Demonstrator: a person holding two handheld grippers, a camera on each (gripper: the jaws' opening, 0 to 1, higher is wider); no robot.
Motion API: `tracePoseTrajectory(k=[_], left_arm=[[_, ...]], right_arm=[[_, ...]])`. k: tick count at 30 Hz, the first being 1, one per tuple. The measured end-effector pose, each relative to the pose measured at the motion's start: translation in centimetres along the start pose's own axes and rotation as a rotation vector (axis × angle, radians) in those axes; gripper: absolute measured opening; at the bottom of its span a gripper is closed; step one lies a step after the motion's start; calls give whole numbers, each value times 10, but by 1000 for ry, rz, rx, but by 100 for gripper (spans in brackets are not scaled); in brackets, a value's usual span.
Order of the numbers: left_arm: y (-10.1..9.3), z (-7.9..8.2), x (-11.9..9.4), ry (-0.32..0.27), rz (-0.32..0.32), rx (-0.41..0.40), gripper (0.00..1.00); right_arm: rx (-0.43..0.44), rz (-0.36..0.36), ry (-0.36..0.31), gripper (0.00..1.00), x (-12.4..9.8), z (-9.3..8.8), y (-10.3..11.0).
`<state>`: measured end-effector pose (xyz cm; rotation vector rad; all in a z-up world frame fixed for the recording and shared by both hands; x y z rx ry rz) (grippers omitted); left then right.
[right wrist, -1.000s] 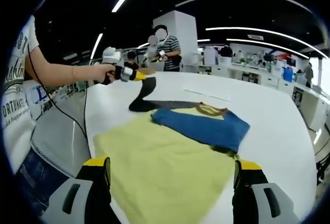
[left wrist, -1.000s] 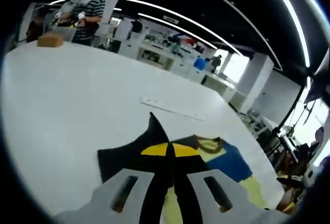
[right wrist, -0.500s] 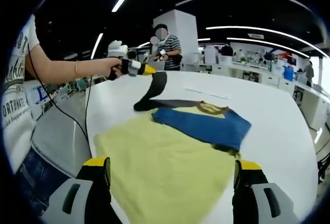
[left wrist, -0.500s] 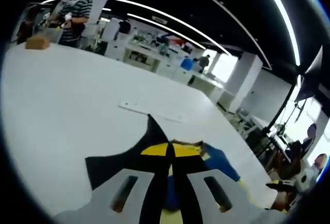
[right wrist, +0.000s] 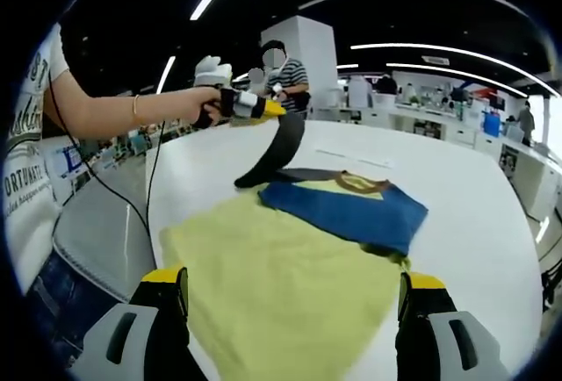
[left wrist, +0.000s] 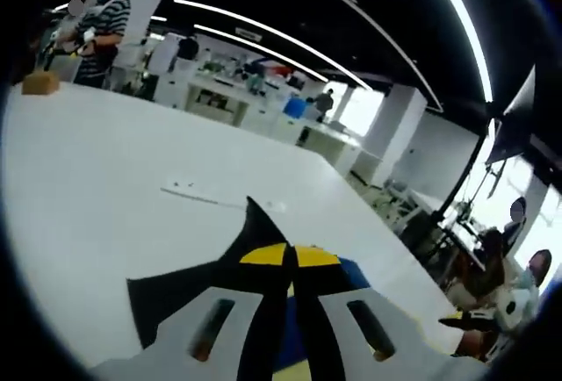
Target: Fold the garment on the visible template until the final outline fits inside the template.
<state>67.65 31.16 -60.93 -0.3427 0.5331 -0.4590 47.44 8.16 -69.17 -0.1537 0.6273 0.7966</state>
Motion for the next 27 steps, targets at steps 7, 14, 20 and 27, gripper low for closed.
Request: tracePoseTrajectory(k=[7,14,20,27], left_arm=[[-15,1,10,-3,-33,-6,0],[-36,-5,25,14,-78,17,0],[-60,-18,42,54,-128,71,0],[-83,-31,57,79,-184,104,0]], right_arm=[[8,-5,5,98,-1,-3,-1],[16,-17,15,97,-1,-7,-4],[27,-25,19,97,-1,-9,-6],[34,-39,20,97,-2,-11,-11]])
Point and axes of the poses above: the point that each gripper's makers call its tool centre point, and the gripper's own axes: x roughly forward along the fingers, y roughly to its left, z roughly out of its top, the point moved 2 cm from there along -x, roughly backward along the fingers, and after that the axes turned 8 degrees about y, right-handed, at the moved point
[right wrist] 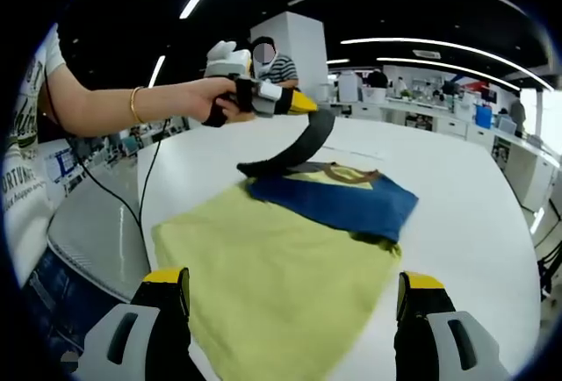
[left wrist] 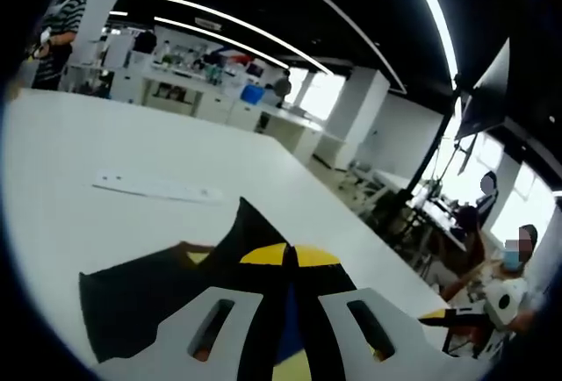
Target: Fold the garment on the visible template until the final outline fits inside the template.
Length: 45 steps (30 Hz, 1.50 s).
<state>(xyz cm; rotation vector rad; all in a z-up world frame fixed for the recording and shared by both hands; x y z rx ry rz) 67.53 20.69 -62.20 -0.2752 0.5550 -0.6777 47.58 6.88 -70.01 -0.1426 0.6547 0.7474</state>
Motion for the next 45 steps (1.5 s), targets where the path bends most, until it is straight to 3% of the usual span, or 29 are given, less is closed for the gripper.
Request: tracePoseTrajectory(k=[31,39,45], left_arm=[[-47,-34,45,98,-159,2,0],[-62,-53,58,154,-195,12,0],[-77,-76,66,223,-227,67,0]], right_arm=[[22,-6,13,97,2,-9,-4],[32,-13,18,97,0,-13,-7],[37,-17,22,97,-1,-15,-9]])
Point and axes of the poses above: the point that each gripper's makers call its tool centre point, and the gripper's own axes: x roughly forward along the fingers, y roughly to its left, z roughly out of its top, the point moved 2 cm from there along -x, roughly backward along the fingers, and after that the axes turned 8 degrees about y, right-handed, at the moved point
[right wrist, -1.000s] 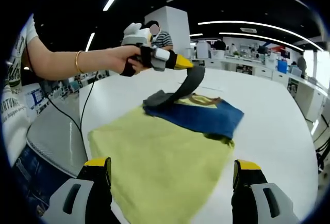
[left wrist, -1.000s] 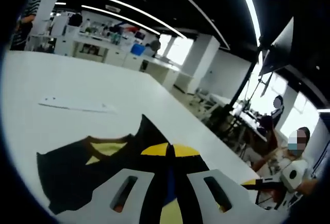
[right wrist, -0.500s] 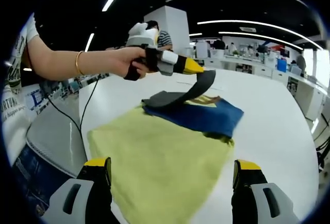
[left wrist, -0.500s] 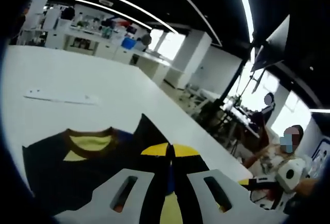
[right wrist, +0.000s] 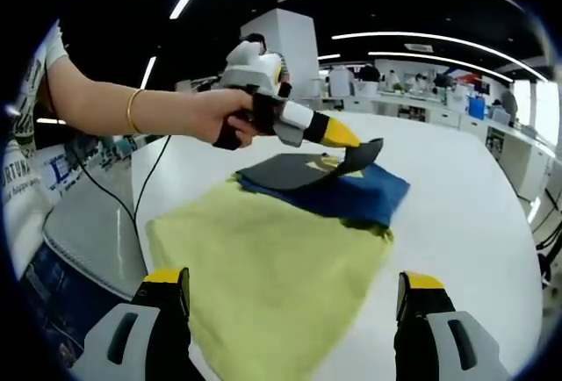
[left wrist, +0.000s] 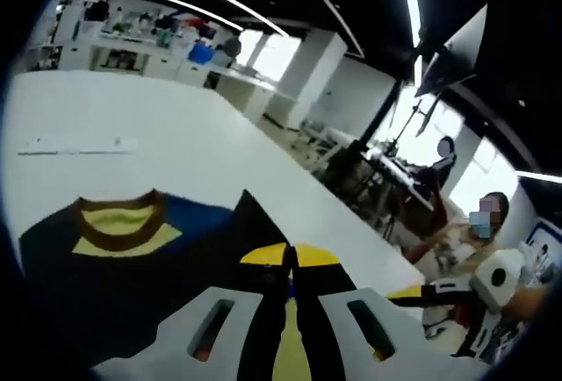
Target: Fold the garment on the visible template until the final outline fits inside the template.
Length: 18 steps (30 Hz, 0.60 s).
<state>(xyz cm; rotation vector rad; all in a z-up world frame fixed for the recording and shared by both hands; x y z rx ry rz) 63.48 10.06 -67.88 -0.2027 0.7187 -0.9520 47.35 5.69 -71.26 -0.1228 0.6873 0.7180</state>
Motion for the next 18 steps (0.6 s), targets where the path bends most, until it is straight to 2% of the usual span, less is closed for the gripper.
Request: tracePoseTrajectory(k=[6,11,15,16,18], left_arm=[[3,-18,13,65,20,40,0],[9,-24,20,78,41,5,0],[7,-30,24,95,34,36,0],[5,-32,23,101,24,34,2],[2,-34,22,101,18,52,12]], right_arm=[[6,-1,3,97,0,-2,-1],[4,-1,5,97,0,-3,0],[5,-2,2,97,0,-2,-1],[4,-1,0,97,-1,-2,-1],[2,2,-3,98,-1,-1,0]])
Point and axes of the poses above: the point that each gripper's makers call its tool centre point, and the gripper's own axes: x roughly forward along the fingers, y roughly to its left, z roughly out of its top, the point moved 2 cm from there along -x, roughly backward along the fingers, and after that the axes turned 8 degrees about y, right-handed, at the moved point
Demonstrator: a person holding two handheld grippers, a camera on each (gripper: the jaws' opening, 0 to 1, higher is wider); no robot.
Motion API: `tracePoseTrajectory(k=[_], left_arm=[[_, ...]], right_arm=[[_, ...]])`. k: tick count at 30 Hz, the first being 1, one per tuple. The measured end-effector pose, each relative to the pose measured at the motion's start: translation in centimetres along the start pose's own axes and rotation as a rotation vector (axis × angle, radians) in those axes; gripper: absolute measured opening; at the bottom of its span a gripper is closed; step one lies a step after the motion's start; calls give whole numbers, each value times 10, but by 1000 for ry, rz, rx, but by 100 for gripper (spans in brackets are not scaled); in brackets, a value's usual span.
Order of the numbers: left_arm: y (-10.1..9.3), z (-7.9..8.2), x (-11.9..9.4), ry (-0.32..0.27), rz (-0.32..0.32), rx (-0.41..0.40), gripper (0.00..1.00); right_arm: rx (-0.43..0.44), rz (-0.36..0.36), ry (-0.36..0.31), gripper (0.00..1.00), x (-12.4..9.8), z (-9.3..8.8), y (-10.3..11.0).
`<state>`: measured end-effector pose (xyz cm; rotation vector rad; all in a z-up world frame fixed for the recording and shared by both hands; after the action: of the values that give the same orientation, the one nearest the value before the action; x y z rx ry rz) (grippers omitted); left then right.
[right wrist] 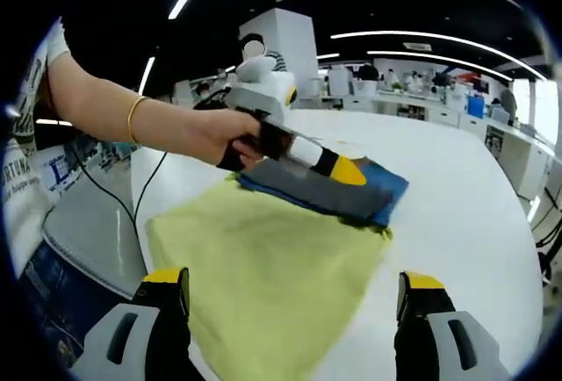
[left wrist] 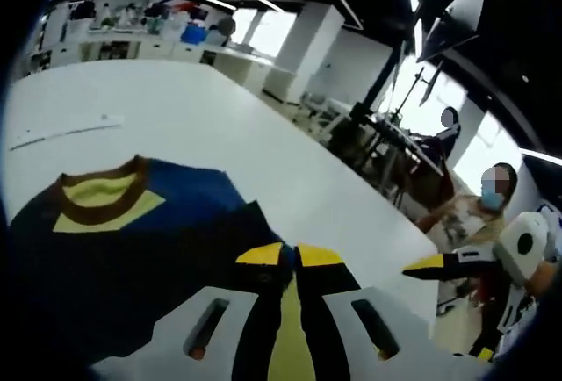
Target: Fold the garment on the visible template until the final outline fits inside the template.
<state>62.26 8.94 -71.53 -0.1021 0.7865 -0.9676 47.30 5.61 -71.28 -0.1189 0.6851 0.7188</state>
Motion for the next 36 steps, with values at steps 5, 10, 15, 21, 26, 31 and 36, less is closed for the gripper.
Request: tracePoseTrajectory(k=[5,10,15,21,26,31,36], left_arm=[[-4,1,-12,-29,-22,44,30],[-2,-2,-33,-59,-18,105,50],[0,-6,-60,-104,-13,142,64],[8,-18,-89,-107,15,145,74],[11,-28,-111,-112,42,178,80],[11,-42,-128,-101,47,191,87],[6,-56,-147,-88,46,226,92]], right_arm=[[-3,30,9,99,1,0,4],[-6,84,16,99,2,3,12],[-34,115,31,99,3,4,17],[-60,140,34,99,0,9,21],[-74,156,42,99,-4,8,23],[-94,169,57,99,-6,5,25],[-119,177,77,99,-8,1,28]])
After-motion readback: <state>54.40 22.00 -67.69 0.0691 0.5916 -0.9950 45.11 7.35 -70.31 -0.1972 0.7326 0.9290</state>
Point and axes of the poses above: the point that each gripper's makers call its tool centre point, and the gripper's own axes: x roughly forward along the fingers, y roughly to its left, z roughly out of its top, the point moved 2 cm from there along -x, roughly backward along the fingers, and after that the axes turned 8 degrees about y, right-handed, at the moved point
